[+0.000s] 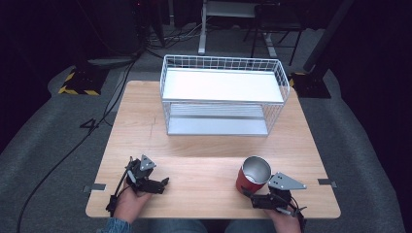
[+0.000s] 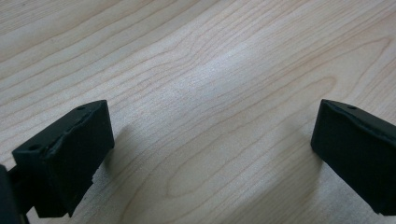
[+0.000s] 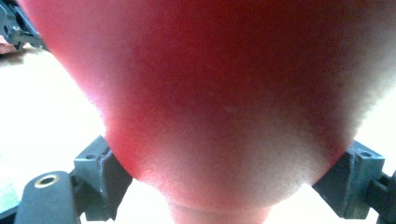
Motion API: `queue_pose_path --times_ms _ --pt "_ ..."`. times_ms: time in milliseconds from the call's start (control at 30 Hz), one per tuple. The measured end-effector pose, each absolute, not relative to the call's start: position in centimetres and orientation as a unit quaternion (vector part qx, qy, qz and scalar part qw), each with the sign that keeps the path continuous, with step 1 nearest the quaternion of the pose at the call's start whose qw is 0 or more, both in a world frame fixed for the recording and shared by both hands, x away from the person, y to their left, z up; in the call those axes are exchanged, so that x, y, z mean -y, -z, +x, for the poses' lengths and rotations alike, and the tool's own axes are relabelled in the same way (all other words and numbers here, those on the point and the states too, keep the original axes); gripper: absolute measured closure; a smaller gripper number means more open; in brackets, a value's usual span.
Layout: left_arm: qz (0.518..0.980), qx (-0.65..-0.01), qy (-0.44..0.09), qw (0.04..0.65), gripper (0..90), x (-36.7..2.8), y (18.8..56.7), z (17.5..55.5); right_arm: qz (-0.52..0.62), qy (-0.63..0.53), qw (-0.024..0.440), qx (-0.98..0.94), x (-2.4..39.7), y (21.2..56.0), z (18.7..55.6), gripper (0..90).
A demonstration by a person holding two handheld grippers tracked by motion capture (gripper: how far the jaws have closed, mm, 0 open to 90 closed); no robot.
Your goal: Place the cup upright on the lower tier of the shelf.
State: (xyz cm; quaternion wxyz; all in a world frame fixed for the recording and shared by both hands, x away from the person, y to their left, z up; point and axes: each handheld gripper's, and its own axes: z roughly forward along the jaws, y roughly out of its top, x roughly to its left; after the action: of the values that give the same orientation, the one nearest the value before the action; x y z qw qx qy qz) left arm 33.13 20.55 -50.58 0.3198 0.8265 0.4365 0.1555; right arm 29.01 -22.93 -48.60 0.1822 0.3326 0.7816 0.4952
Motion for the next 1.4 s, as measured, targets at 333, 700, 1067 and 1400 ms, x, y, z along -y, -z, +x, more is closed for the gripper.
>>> queue_pose_path --times_ms 333,700,1067,1400 --pt "0.826 -0.437 -0.156 0.32 0.0 -20.5 50.6 33.1 0.327 -0.482 0.203 -0.787 22.5 46.5 29.8 16.6" --pt "0.826 -0.437 -0.156 0.32 0.0 -20.5 50.6 33.1 0.34 -0.476 0.21 -0.783 21.7 44.0 31.9 16.6" --pt "0.827 -0.437 -0.155 0.32 0.0 -20.5 50.6 33.1 0.354 -0.475 0.206 -0.779 20.5 42.5 34.8 16.6" --pt "0.829 -0.432 -0.154 0.318 0.0 -20.5 50.5 33.2 0.368 -0.466 0.207 -0.778 18.7 42.4 38.1 16.6"
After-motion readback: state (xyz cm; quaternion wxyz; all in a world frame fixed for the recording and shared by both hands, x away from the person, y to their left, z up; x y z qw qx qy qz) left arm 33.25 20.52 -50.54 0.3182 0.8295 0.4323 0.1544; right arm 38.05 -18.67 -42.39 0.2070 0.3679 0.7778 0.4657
